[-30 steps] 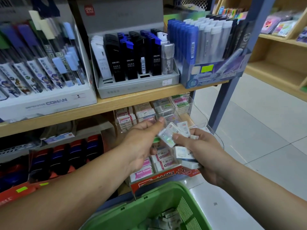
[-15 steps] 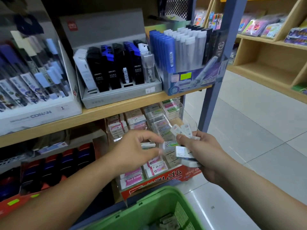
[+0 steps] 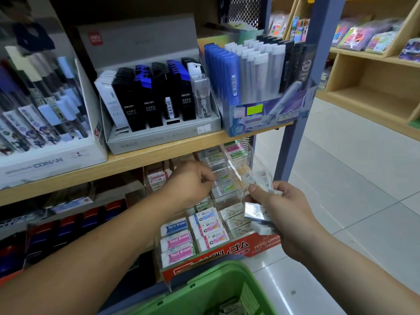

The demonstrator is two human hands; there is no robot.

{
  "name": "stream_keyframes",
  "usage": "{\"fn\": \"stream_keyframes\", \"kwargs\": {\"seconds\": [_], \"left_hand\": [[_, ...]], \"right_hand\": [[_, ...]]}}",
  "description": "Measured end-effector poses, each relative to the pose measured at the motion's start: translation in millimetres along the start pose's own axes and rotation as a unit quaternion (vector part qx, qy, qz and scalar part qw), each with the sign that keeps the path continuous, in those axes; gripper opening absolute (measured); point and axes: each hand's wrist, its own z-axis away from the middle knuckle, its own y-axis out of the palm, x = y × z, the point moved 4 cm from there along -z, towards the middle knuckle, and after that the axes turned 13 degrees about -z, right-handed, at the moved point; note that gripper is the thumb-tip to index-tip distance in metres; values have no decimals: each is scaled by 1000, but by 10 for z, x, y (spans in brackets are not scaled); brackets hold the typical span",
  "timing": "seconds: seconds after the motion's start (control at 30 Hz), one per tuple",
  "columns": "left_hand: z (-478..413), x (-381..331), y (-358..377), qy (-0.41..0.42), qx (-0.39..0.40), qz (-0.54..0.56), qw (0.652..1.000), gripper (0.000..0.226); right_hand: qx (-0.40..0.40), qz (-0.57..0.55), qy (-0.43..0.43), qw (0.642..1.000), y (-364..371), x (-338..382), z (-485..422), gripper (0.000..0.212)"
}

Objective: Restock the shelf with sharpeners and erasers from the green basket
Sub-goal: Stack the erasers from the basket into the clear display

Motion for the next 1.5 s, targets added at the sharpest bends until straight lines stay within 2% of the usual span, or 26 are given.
{"fn": "stream_keyframes", "kwargs": {"seconds": [0.1,0.2,0.27,0.33,0.37,0.4,0.5,0.6,0.8,1.0,1.2,1.5], "left_hand": [[8,8,-10,34,35,-9,999,11],[94,20,-154,7,43,40,998,27],[208,-19,-241,-15,41,138,989,34],[377,-59,-294,-44,50,244,968,18],[473,-71,-311,-60,59,280,956,16],[561,-63,-307,-78,69,302,948,22],[690,-6,-266,-133,82,300,941,38],[677,12,-201,-170,86,327,925,40],[676,-22,-96,-106,172,397,895,23],[674,52,-79,-66,218,412,882,30],[673,120,-82,-82,188,413,888,24],[663,269,-205,-119,153,386,902,31]], "right_hand": [[5,-4,2,1000,8,10,4,27],[9,-7,1,1000,43,-6,-10,24],[19,-8,6,1000,74,-27,-19,22],[31,-8,12,999,107,-46,-17,22],[37,-8,14,999,128,-52,-12,21],[43,-8,15,999,147,-60,-8,21],[73,0,20,997,218,-88,18,21],[102,7,28,994,296,-118,49,23],[116,5,32,993,326,-152,63,26],[91,-7,35,995,269,-152,33,22],[79,2,40,996,278,-147,30,16],[47,22,26,998,199,-152,10,22]]}}
